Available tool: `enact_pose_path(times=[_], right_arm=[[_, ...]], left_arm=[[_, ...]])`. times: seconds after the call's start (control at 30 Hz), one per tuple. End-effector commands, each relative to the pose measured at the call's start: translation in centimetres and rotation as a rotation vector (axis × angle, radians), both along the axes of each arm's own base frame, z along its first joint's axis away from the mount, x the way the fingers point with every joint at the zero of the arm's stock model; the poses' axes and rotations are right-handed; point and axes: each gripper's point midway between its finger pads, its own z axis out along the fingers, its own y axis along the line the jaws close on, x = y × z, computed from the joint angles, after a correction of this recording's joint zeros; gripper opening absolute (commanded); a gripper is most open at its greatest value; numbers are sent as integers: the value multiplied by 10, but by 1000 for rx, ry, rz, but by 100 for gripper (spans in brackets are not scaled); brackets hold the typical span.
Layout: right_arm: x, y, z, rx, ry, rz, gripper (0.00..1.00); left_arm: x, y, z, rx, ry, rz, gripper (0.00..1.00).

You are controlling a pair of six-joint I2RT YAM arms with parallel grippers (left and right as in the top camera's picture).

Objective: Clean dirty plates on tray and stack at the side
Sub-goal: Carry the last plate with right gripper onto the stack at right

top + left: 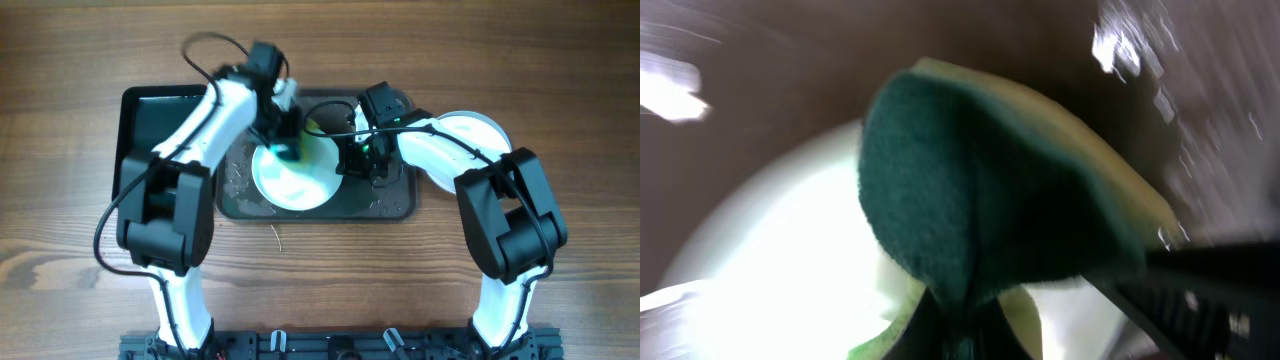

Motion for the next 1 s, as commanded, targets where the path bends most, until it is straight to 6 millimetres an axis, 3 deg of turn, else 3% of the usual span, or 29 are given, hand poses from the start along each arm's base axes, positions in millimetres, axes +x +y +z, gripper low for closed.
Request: enact_pose_path(times=[0.0,0.1,0.2,0.3,0.53,0.67,0.83,0.97], right_arm=[[-14,-14,-25,-72,46,3,4],[-7,-20,-12,-110,-10,-7,4],[5,-37,22,-201,-127,-39,4],[14,-66,76,-408,-341,-66,4],[9,-95,147,-824,-674,-109,4],[2,-99,182,-1050,-848,-118,4],[-14,-89,232,-1291,-1088,-125,4],[-23,-83,257,-1411,-1189,-123,4]], left_arm=[[45,82,35,302,-143,281,4],[43,95,38,313,-121,306,4],[36,99,35,316,-89,307,4],[33,89,34,265,-68,293,4],[28,66,34,143,-27,258,4],[27,66,34,145,-24,258,4],[27,66,34,144,-25,258,4],[27,66,34,145,-25,258,4]])
